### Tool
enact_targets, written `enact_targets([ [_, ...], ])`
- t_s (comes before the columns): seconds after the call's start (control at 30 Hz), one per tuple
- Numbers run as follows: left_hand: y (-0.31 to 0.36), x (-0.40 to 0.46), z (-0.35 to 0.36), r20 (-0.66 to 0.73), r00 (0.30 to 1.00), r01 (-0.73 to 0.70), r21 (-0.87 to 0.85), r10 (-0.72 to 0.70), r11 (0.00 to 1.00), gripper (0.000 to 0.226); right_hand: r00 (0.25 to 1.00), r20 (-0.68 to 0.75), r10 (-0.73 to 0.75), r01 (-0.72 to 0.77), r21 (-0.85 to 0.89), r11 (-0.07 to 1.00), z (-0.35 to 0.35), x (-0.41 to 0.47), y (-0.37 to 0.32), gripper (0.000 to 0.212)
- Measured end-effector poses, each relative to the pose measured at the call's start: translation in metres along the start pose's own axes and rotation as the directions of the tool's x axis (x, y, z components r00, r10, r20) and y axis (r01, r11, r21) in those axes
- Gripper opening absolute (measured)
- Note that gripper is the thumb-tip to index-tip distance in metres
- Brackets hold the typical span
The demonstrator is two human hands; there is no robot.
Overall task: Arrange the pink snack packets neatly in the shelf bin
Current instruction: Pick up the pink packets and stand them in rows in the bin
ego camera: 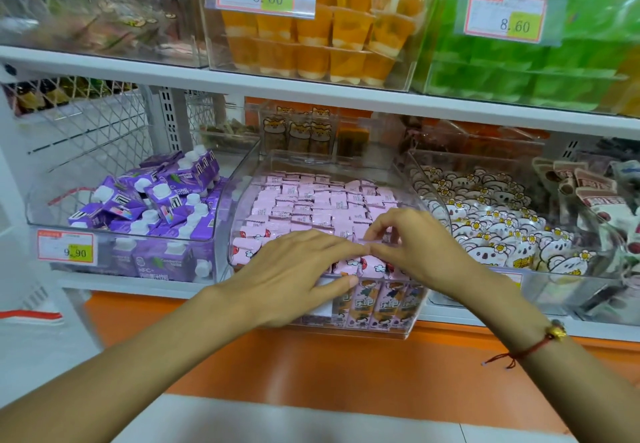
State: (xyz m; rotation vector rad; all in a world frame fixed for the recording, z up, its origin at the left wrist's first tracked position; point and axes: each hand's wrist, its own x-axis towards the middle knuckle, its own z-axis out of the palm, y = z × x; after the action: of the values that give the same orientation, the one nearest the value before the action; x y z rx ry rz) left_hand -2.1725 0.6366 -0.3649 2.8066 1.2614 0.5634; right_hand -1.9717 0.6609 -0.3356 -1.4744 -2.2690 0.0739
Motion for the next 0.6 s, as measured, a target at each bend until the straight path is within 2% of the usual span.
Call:
enact_targets([
  [0.2,0.002,-0.001,-0.002,-0.001,1.000,0.024,-0.047,-0.024,0.999,0.042,1.000,-0.023,0.002,-0.002,0.005,1.000,0.006,-0.004,-0.005,0.006],
  [0.3,0.003,0.001,-0.003,-0.007,1.000,0.025,-0.033,-0.025,0.999,0.041,0.994,-0.105,-0.020,0.029,0.083,0.996,0.007,-0.007,-0.007,0.005],
  [0.4,0.003,0.001,-0.003,-0.007,1.000,0.018,-0.035,-0.018,0.999,0.042,0.971,-0.238,0.018,0.033,0.207,0.978,0.006,-0.007,-0.012,0.006],
  [0.5,0.002,0.000,-0.002,0.005,1.000,0.026,-0.036,-0.026,0.999,0.043,0.909,-0.410,0.078,0.067,0.328,0.942,-0.001,-0.006,-0.020,0.007],
  [0.6,0.002,-0.001,-0.003,0.011,0.999,0.035,-0.050,-0.034,0.998,0.045,0.761,-0.623,0.184,0.139,0.432,0.891,-0.015,-0.007,-0.032,0.005],
])
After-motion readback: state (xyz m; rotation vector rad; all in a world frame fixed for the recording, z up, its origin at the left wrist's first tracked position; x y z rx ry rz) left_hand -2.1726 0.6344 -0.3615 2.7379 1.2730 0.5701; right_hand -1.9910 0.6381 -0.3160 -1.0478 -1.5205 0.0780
